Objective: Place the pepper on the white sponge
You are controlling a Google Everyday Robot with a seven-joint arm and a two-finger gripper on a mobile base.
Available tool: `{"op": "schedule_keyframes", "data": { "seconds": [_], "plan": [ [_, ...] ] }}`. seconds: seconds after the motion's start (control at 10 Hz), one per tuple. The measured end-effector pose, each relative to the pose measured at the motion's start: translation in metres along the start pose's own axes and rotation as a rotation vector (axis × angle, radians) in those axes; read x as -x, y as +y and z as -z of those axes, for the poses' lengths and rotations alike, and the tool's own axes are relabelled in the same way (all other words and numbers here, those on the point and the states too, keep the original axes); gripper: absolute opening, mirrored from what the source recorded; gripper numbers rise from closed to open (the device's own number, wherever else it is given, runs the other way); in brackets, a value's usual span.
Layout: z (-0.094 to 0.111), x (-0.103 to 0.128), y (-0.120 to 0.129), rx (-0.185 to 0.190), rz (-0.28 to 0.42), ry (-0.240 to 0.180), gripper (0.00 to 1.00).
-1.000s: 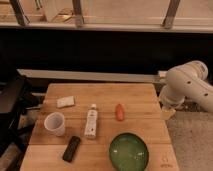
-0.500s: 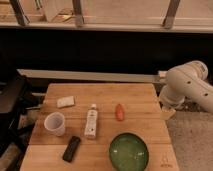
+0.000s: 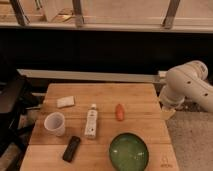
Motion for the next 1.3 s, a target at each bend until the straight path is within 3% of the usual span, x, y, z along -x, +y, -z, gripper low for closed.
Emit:
{"op": "schedule_keyframes", "data": {
  "seconds": [0.5, 0.8, 1.1, 1.3],
  "plan": [
    [0.000, 0.000, 0.000, -0.001, 0.000, -0.001, 0.65],
    [-0.002, 0.012, -0.003, 0.003, 0.002, -0.032, 0.65],
    [-0.005, 0.026, -0.013, 0.007, -0.039, -0.074, 0.65],
    [-0.011, 0.029, -0.023, 0.007, -0.112, -0.091, 0.65]
  ]
}}
